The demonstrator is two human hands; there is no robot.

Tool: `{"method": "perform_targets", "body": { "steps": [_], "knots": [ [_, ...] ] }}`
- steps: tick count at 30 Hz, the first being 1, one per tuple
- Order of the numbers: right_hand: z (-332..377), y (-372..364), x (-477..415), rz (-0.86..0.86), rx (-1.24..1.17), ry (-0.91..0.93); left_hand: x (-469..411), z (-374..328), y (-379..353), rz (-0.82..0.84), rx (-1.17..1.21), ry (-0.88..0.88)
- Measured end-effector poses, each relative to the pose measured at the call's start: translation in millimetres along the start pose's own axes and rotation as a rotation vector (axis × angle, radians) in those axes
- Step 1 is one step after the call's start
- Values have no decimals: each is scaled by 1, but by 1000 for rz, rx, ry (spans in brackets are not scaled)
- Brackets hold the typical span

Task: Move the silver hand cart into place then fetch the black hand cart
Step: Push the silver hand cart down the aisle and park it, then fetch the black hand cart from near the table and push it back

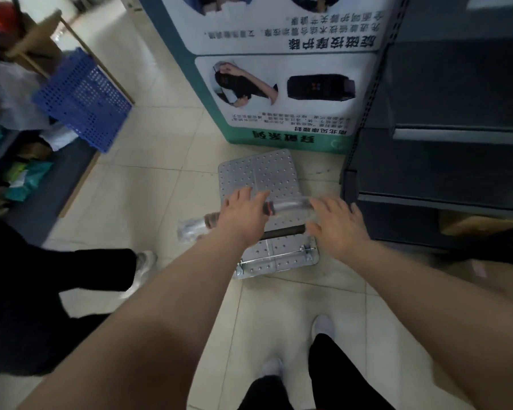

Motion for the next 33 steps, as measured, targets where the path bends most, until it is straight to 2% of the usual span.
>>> {"method": "perform_targets", "body": {
  "steps": [7,15,25,29,33],
  "knots": [
    [-72,-15,142,6,20,-416,41,-113,-18,56,-191,-489],
    [-80,-62,394,-21,-118,-899,189,-242,-79,257,-417,-1009],
    [-21,-104,716,-341,-266,-1503,483,-390,-141,325,-598,-1609],
    [26,-138,843,-452,-333,-1714,631,-419,-171,301,-679,-1853],
    [85,-185,969,-523,-425,-1905,780,-427,-207,349,-722,-2007]
  ]
}}
Point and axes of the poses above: each hand's wrist, its own x-axis away from the middle knuckle, its own y-axis out of the back of the hand, z = x × y, the point moved 9 cm from there along -x, towards the middle knuckle, and after that the axes turned 2 degrees about -z, right-handed, at the moved point
